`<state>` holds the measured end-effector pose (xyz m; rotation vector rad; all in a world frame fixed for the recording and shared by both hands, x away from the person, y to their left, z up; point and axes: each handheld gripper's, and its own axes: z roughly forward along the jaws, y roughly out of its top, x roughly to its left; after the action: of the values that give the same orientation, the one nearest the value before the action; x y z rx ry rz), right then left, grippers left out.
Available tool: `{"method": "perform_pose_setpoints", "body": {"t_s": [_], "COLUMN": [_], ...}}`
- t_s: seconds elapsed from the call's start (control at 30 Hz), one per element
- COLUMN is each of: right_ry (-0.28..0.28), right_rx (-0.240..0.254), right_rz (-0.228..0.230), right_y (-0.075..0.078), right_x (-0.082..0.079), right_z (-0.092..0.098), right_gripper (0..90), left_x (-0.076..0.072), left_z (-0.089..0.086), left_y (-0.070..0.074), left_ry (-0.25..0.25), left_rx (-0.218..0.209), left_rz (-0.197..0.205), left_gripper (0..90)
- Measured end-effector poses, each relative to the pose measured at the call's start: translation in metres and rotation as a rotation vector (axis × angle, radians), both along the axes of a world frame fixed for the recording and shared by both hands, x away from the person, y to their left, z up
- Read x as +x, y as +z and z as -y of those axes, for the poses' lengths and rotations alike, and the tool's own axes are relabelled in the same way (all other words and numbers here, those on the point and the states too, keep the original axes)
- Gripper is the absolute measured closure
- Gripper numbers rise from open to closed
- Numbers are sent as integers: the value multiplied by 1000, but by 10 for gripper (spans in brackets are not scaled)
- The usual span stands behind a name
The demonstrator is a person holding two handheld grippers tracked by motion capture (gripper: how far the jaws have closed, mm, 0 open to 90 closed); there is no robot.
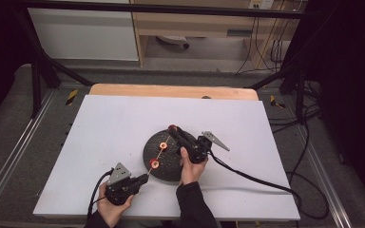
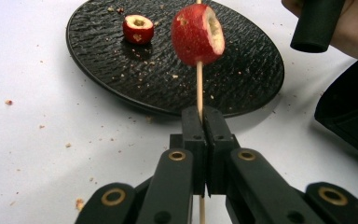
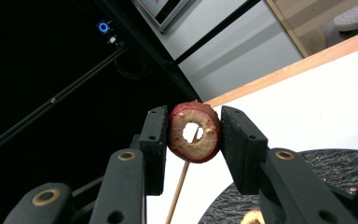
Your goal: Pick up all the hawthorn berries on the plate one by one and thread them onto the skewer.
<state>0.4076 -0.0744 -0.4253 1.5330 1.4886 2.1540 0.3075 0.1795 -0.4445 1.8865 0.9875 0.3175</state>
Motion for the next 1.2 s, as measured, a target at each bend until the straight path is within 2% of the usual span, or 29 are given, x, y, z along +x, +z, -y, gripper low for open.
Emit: {"method": "perform_pose_setpoints", "body": {"t_s": [0.13, 0.47, 1.0, 1.03, 1.2], "right_ry": [5, 40, 71, 72, 89], "right_rx": [4, -10, -40, -48, -60], "right_rz": [-6, -24, -22, -11, -19], "right_y": [-3, -9, -9, -9, -11], "right_x": [0, -5, -14, -14, -18], "right_z": [-2, -5, -6, -6, -7], "right_gripper": [632, 632, 632, 632, 632], "left_x": [-1, 6, 29, 31, 32], "left_z": [3, 7, 15, 15, 16], "left_y": [0, 5, 21, 21, 18], "left_ry": [8, 22, -12, -14, -22], "left_rx": [-17, -25, -35, -36, -30], "left_rz": [-7, -7, -16, -17, -15], "left_gripper": [886, 886, 886, 886, 886]}}
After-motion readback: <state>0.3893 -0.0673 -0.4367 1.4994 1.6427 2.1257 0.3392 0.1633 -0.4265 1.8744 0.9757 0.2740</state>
